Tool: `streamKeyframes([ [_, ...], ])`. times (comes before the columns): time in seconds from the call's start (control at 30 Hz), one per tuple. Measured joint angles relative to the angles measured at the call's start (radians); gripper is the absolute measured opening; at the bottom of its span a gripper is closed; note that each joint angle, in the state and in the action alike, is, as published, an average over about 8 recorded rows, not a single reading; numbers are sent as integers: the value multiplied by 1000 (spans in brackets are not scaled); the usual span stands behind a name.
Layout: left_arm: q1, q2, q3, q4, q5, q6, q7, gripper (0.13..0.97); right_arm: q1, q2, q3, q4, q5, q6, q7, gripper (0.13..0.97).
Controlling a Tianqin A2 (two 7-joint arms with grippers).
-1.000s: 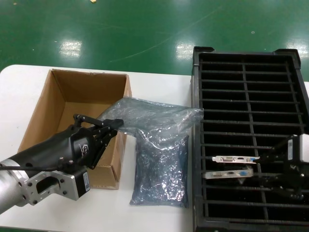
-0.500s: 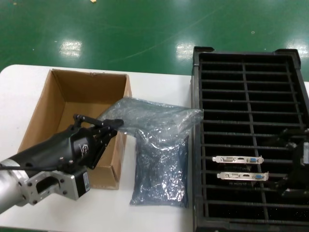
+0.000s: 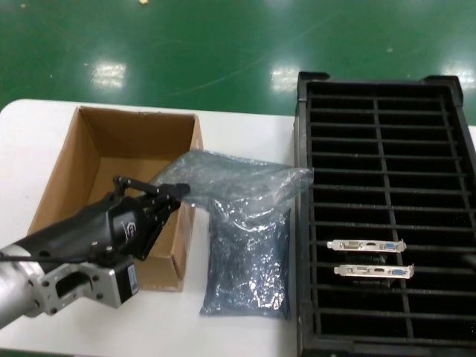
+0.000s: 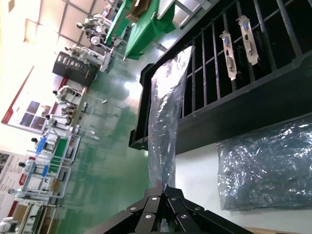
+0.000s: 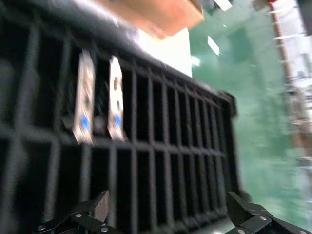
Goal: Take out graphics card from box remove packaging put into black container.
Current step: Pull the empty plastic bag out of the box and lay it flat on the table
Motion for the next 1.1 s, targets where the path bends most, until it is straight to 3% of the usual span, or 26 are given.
streamKeyframes([
  [0.3,0,0,0,0,0,0,0,139,-177,-101,149,-8,-146,249,-154,879],
  [0.53,0,0,0,0,0,0,0,139,-204,-150,213,-48,-138,222,-105,949],
  [0.77,-1,2,-2,-3,0,4,-10,139,-198,-159,237,-76,-127,181,-52,961],
  [0.93,-18,16,-15,-27,-8,43,-115,139,-197,-159,237,-76,-127,180,-51,966],
  [1.03,-44,46,-35,-46,-23,107,-235,139,-197,-159,237,-76,-127,180,-51,966],
  [1.1,-68,85,-57,-51,-34,171,-325,139,-197,-159,237,-76,-127,180,-51,966],
])
